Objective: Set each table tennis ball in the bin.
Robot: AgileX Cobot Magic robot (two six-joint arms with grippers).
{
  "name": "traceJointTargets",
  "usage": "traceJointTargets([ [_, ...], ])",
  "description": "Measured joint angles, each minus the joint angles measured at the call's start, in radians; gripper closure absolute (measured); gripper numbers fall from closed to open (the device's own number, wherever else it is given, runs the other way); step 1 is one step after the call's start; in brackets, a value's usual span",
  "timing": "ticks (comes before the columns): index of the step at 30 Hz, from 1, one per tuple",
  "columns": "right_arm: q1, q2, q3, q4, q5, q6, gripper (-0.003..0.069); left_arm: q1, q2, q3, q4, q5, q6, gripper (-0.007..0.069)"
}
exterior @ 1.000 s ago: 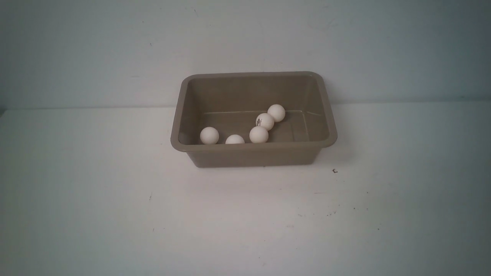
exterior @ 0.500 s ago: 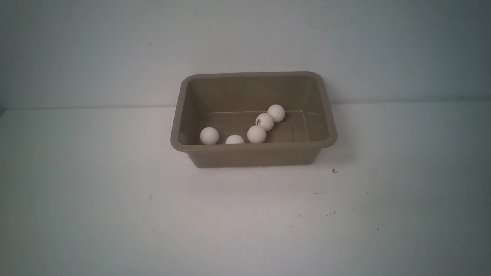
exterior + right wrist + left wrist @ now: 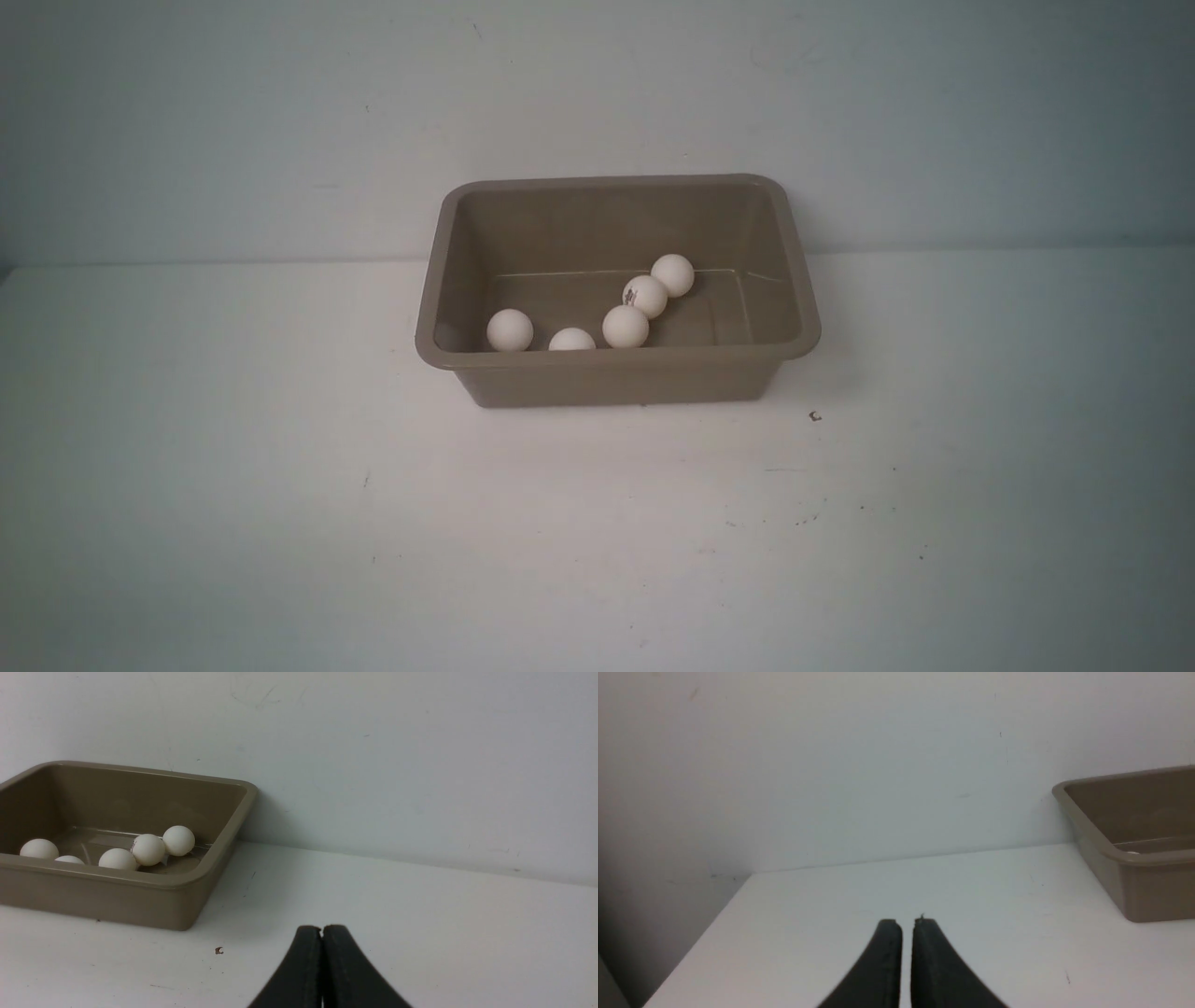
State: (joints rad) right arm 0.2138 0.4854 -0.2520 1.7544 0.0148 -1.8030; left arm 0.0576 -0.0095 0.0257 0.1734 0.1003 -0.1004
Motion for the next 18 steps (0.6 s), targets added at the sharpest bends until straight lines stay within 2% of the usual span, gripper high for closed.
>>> traceJointTargets([
  [5,0.000,0.000,0.000,0.000,0.000,0.000,0.0676,0.001,-0.001,0.002,0.003,0.051,-0.004,0.0608],
  [10,0.000,0.000,0.000,0.000,0.000,0.000,0.0676,0.001,-0.001,0.002,0.003,0.195,-0.050,0.0608],
  [12,0.000,0.000,0.000,0.000,0.000,0.010,0.0676,0.001,-0.001,0.002,-0.014,0.258,-0.115,0.0608],
  [18,0.000,0.000,0.000,0.000,0.000,0.025,0.0676,0.001,-0.001,0.002,-0.066,0.268,-0.249,0.0608],
])
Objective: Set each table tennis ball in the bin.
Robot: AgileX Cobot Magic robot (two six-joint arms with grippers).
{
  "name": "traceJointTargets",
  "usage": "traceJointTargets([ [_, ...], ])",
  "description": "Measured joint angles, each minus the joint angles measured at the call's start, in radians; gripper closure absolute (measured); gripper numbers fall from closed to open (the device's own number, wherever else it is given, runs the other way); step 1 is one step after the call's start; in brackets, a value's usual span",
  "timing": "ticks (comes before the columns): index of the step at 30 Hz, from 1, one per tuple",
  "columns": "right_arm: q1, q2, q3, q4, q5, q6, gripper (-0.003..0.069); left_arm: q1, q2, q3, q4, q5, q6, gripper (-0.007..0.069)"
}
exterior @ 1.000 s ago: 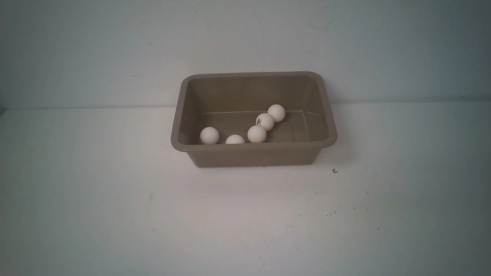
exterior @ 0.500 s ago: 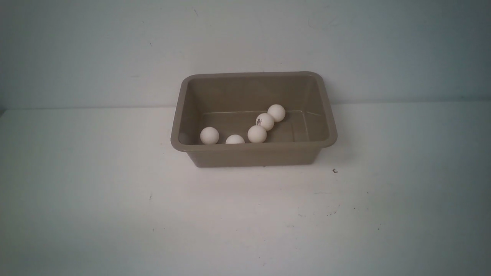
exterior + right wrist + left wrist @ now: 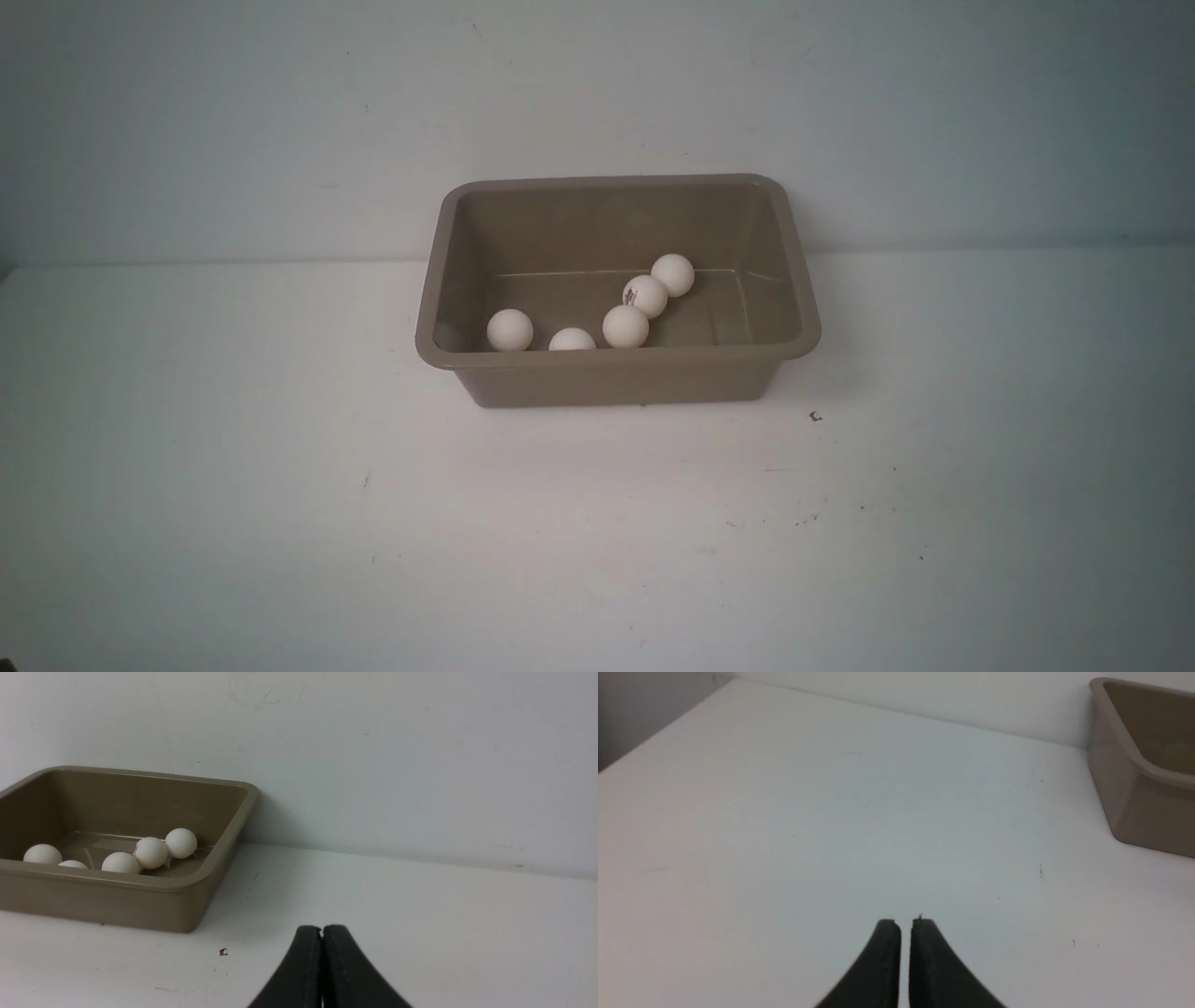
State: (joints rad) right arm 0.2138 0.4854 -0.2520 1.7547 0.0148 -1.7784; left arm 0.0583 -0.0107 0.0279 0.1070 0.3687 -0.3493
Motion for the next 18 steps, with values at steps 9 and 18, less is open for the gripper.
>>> traceJointTargets([
  [9,0.000,0.000,0.000,0.000,0.000,0.001,0.0676,0.000,0.000,0.000,-0.005,0.009,-0.020,0.0608],
  [18,0.000,0.000,0.000,0.000,0.004,0.017,0.0676,0.000,0.000,0.000,-0.006,0.012,-0.020,0.0608],
])
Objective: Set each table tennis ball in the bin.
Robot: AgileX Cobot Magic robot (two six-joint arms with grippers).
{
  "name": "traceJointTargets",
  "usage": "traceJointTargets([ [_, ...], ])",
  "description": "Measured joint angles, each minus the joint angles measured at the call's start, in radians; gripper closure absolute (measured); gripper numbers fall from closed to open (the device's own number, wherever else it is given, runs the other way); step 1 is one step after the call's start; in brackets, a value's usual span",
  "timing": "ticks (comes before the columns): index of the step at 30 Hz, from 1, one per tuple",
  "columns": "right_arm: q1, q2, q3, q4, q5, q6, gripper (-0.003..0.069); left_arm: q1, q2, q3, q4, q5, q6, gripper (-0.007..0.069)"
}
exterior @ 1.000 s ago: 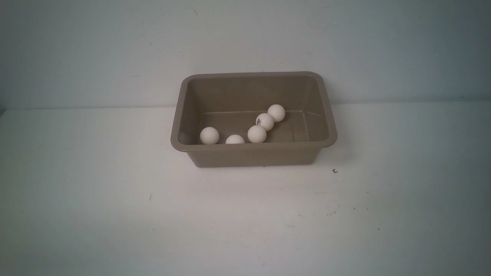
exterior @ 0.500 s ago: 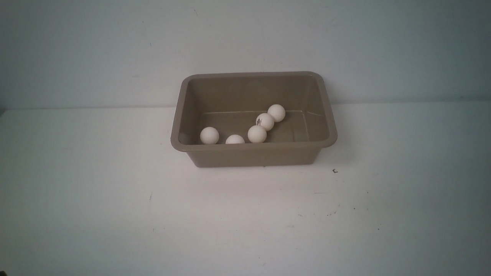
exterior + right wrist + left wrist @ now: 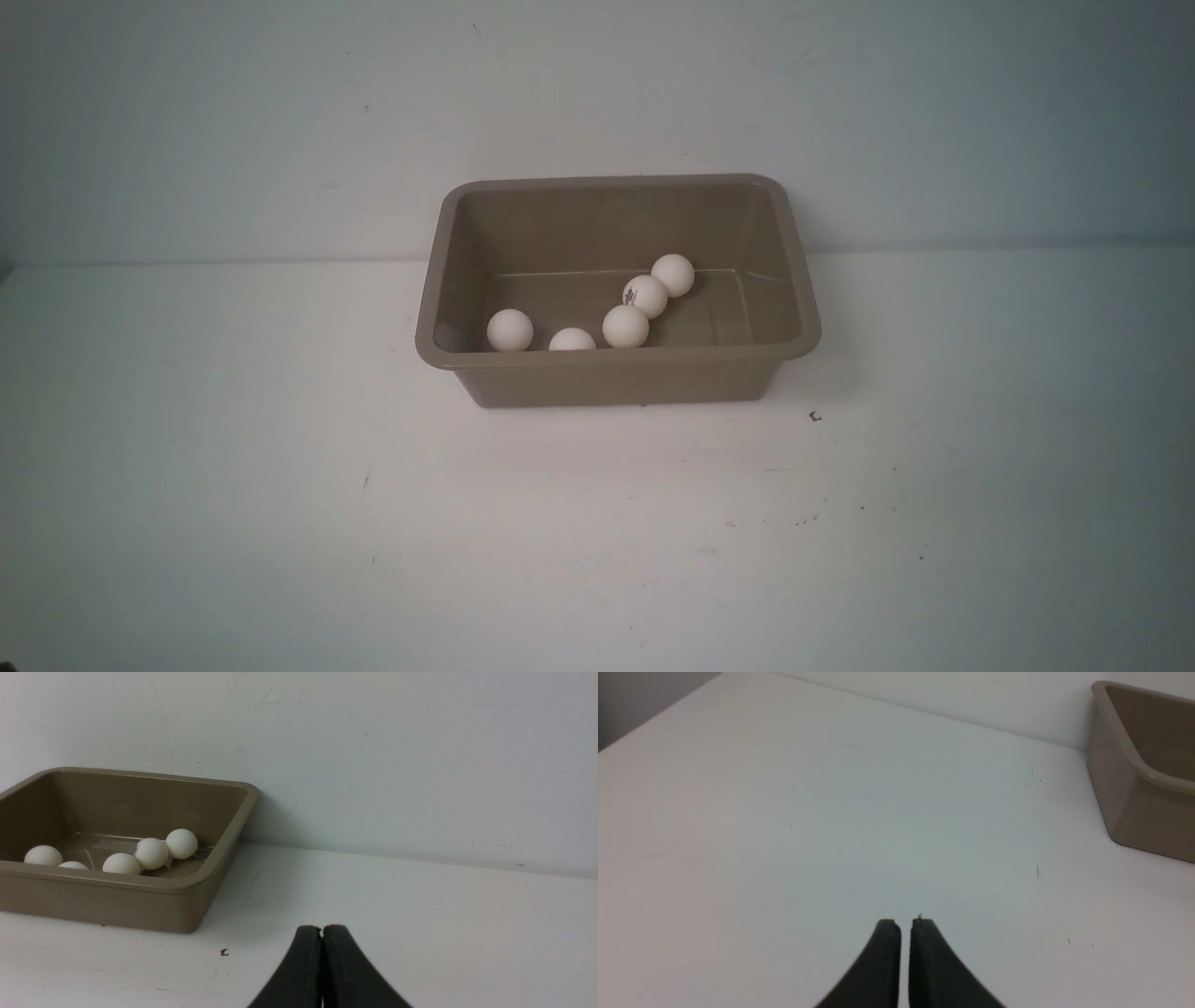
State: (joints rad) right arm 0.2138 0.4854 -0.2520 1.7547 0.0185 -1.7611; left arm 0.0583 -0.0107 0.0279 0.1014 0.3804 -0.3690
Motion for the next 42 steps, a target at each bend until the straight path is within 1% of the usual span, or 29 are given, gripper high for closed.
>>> traceJointTargets([
  [7,0.000,0.000,0.012,-0.005,0.087,0.110,0.0676,0.000,0.000,0.000,-0.001,0.000,0.000,0.0608],
  [10,0.000,-0.001,0.035,-0.087,0.100,0.160,0.0676,0.000,0.000,0.000,-0.001,0.000,0.000,0.0608],
  [11,0.000,-0.013,0.052,-0.238,0.110,0.245,0.0676,0.000,0.000,0.000,-0.001,0.000,0.000,0.0608],
  [12,0.000,-0.018,0.054,-0.258,0.113,0.274,0.0676,0.000,0.000,0.000,-0.001,0.000,0.000,0.0608],
  [13,-0.002,-0.046,0.060,-0.469,0.138,0.419,0.0676,0.000,0.000,0.000,-0.001,0.000,0.000,0.0608],
  [14,-0.002,-0.067,0.062,-0.573,0.152,0.530,0.0676,0.000,0.000,0.000,-0.001,0.000,0.000,0.0608],
  [15,-0.003,-0.089,0.062,-0.709,0.169,0.652,0.0676,0.000,0.000,0.000,-0.001,0.000,0.000,0.0608],
  [16,-0.004,-0.102,0.062,-0.822,0.184,0.731,0.0676,0.000,0.000,0.000,-0.001,0.000,0.000,0.0608],
  [17,-0.004,-0.126,0.062,-0.994,0.203,0.895,0.0676,0.000,0.000,0.000,-0.001,0.000,0.000,0.0608],
  [18,-0.004,-0.141,0.062,-1.108,0.224,1.007,0.0676,0.000,0.000,0.000,-0.001,0.000,0.000,0.0608],
  [19,-0.004,-0.149,0.062,-1.163,0.233,1.062,0.0676,0.000,0.000,0.000,-0.001,0.000,0.000,0.0608],
  [20,-0.004,-0.174,0.062,-1.371,0.273,1.284,0.0676,0.000,0.000,0.000,-0.001,0.000,0.000,0.0608],
  [21,-0.004,-0.180,0.062,-1.395,0.278,1.337,0.0676,0.000,0.000,0.000,-0.001,0.000,0.000,0.0608],
  [22,-0.004,-0.205,0.064,-1.600,0.320,1.553,0.0676,0.000,0.000,0.000,-0.001,0.000,0.000,0.0608],
  [24,-0.004,-0.226,0.067,-1.700,0.345,1.697,0.0676,0.000,0.000,0.000,-0.001,0.000,0.000,0.0608],
  [25,-0.004,-0.237,0.070,-1.755,0.353,1.747,0.0676,0.000,0.000,0.000,-0.001,0.000,0.000,0.0608],
  [28,-0.004,-0.295,0.093,-1.816,0.339,1.832,0.0676,0.000,0.000,0.000,-0.001,0.000,0.000,0.0608],
  [31,-0.004,-0.373,0.155,-1.819,0.286,1.836,0.0676,0.000,0.000,0.000,-0.001,0.000,0.000,0.0608],
  [34,-0.006,-0.445,0.202,-1.810,0.280,1.836,0.0676,0.000,0.000,0.000,-0.001,0.000,0.000,0.0608],
  [38,-0.042,-0.493,0.235,-1.805,0.309,1.836,0.0676,0.000,0.000,0.000,-0.001,0.000,0.000,0.0608],
  [42,-0.116,-0.498,0.240,-1.794,0.353,1.836,0.0676,0.000,0.000,0.000,-0.001,0.001,0.000,0.0608],
])
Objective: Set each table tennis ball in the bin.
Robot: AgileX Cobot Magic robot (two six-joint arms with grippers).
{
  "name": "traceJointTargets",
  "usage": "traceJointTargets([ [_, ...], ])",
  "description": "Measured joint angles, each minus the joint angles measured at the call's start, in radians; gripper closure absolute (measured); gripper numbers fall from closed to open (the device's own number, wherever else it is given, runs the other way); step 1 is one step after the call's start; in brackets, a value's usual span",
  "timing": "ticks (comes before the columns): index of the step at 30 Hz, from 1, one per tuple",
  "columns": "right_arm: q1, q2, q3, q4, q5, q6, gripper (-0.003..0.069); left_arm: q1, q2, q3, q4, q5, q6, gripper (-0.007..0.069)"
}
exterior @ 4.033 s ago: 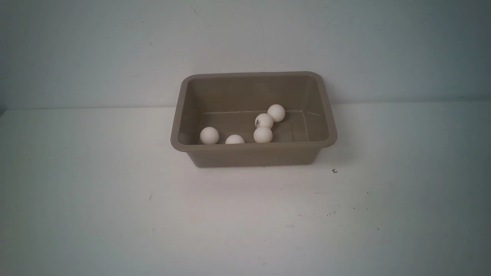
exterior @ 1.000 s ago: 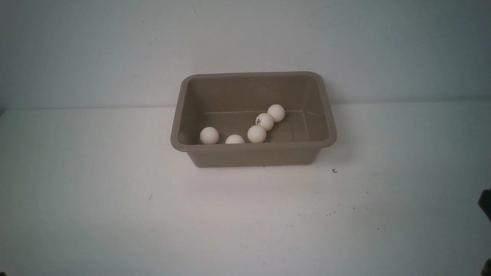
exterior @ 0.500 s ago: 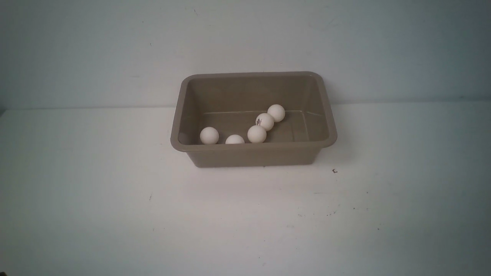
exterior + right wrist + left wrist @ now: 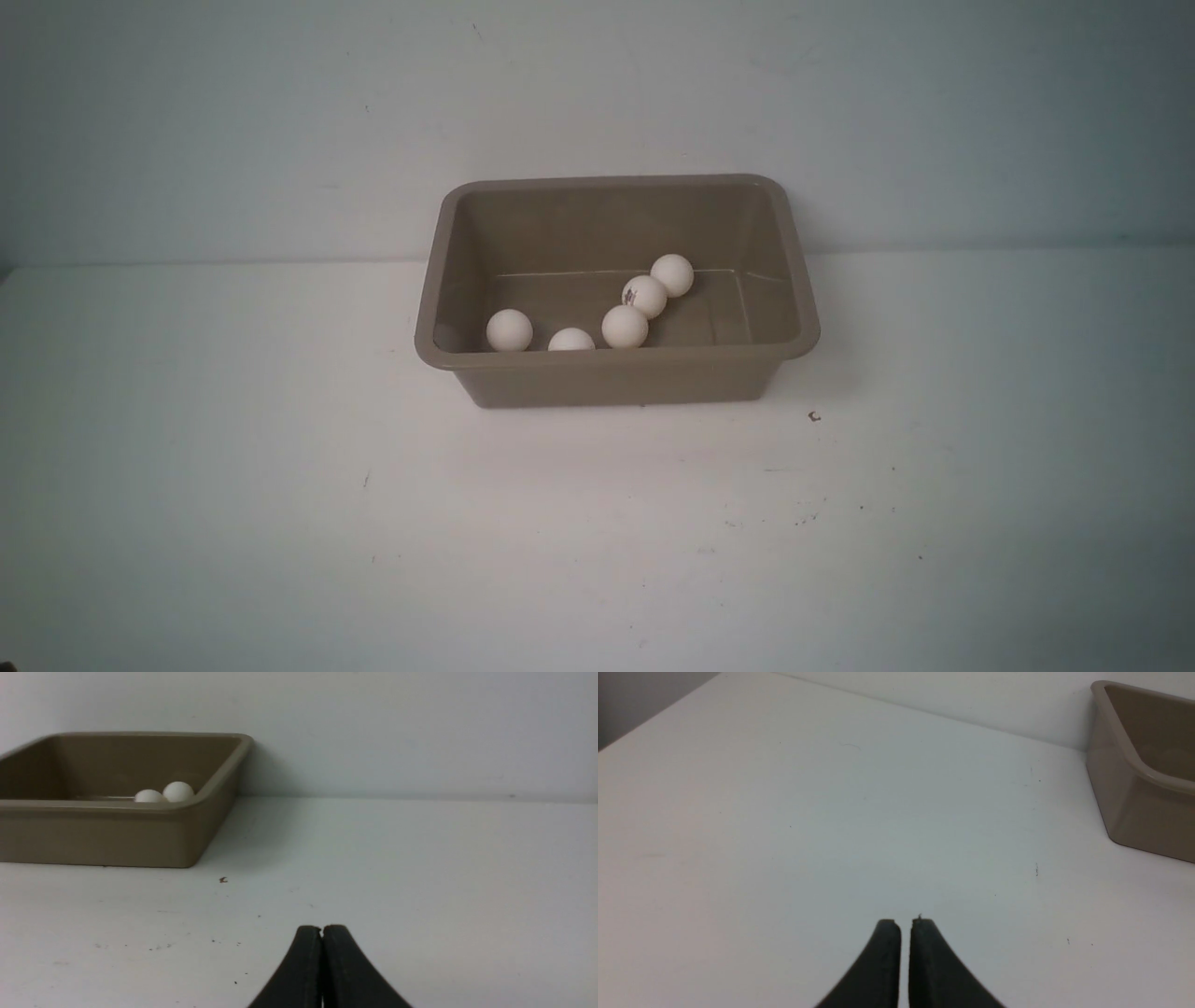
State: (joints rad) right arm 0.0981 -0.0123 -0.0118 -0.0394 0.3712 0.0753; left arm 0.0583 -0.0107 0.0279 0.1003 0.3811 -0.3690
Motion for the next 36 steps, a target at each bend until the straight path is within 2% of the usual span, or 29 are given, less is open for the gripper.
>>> traceJointTargets([
  [8,-0.185,0.000,0.015,0.057,0.047,0.000,0.0676,0.000,0.000,0.000,0.000,0.000,0.000,0.0608],
  [11,-0.226,0.000,0.028,0.074,0.051,0.002,0.0676,0.000,0.000,0.000,0.000,0.000,0.000,0.0608],
  [36,-0.234,0.000,0.029,0.088,0.040,0.003,0.0676,0.000,0.000,0.000,0.000,0.000,0.000,0.0608],
])
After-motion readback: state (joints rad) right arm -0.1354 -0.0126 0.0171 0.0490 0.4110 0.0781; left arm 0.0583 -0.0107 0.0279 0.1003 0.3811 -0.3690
